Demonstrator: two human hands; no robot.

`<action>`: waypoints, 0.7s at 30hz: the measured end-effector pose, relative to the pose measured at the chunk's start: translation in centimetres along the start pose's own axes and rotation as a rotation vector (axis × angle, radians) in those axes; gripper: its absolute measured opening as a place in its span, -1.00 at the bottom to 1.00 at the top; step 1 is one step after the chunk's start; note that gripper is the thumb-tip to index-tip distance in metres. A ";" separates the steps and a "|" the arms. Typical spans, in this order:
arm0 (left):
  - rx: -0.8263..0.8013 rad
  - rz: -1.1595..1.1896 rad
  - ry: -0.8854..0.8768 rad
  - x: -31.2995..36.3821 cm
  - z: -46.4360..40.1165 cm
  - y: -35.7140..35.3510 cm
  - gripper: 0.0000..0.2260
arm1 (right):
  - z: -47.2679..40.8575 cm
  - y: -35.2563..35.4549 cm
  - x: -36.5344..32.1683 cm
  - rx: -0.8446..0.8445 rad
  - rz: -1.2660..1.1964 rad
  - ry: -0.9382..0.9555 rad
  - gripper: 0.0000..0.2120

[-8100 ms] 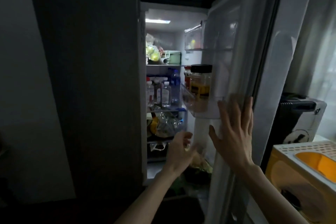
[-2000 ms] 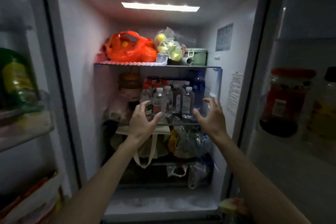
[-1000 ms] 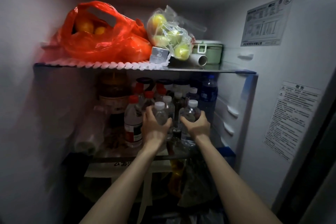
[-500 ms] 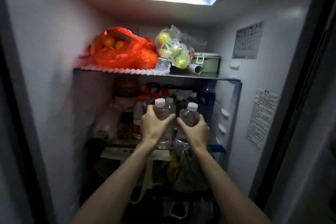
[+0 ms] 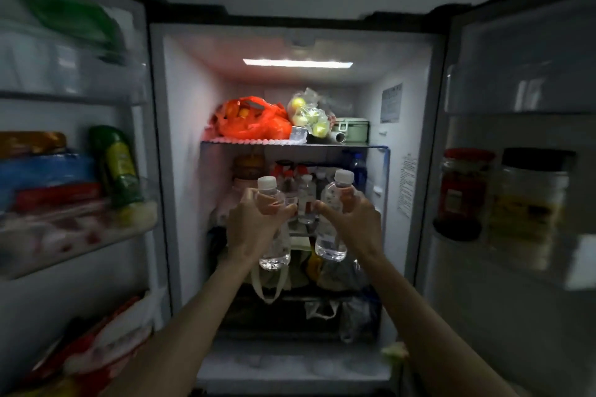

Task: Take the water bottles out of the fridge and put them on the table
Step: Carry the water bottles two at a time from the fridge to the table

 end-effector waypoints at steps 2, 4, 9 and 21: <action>-0.031 0.055 0.018 0.6 3.0 2.8 -0.60 | 3.9 1.4 -2.4 0.005 0.011 0.018 -0.62; -0.057 0.089 0.031 1.0 6.2 5.7 -0.59 | 8.2 2.6 -4.4 0.016 0.009 0.012 -0.66; -0.127 0.090 0.061 1.8 13.8 12.5 -0.52 | 18.1 4.6 -7.5 -0.012 -0.005 -0.077 -0.58; -0.040 0.124 0.113 7.2 26.3 28.1 -0.58 | 31.8 8.5 -19.6 -0.133 0.005 0.000 -0.58</action>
Point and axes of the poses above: each hand's wrist, its own z-axis away from the middle knuckle, its own y-axis out of the back of the hand, x = y × z, the point moved 8 cm from there along -z, towards the middle knuckle, and after that the axes turned 3 degrees about x, right-handed, at the moved point
